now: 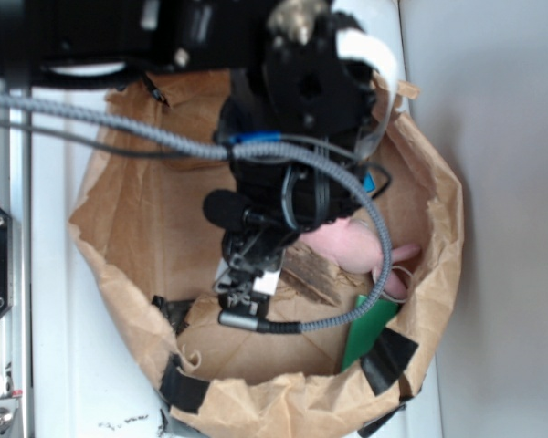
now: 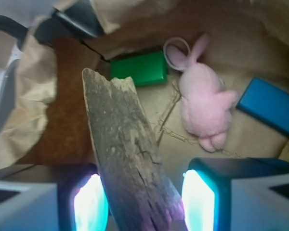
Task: Grab the wood chip.
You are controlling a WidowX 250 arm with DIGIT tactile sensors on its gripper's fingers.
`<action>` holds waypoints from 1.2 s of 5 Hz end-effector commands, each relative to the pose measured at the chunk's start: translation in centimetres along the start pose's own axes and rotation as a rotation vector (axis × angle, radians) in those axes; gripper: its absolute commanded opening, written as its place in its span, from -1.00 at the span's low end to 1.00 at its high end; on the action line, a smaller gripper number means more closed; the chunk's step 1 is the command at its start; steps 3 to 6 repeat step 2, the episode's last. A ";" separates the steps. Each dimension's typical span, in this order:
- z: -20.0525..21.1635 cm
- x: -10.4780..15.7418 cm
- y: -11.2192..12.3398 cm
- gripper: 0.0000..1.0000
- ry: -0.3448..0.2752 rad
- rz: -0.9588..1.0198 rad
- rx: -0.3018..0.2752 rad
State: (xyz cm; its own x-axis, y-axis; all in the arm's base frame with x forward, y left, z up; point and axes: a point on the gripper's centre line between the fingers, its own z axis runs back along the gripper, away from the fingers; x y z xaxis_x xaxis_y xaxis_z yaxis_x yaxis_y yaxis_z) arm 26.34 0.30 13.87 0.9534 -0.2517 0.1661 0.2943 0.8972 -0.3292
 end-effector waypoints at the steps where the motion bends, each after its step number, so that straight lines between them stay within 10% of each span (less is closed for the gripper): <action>1: 2.3 1.5 1.2 -1.00 -0.080 0.013 0.040; 6: 2.1 1.3 1.2 -1.00 -0.147 -0.051 0.012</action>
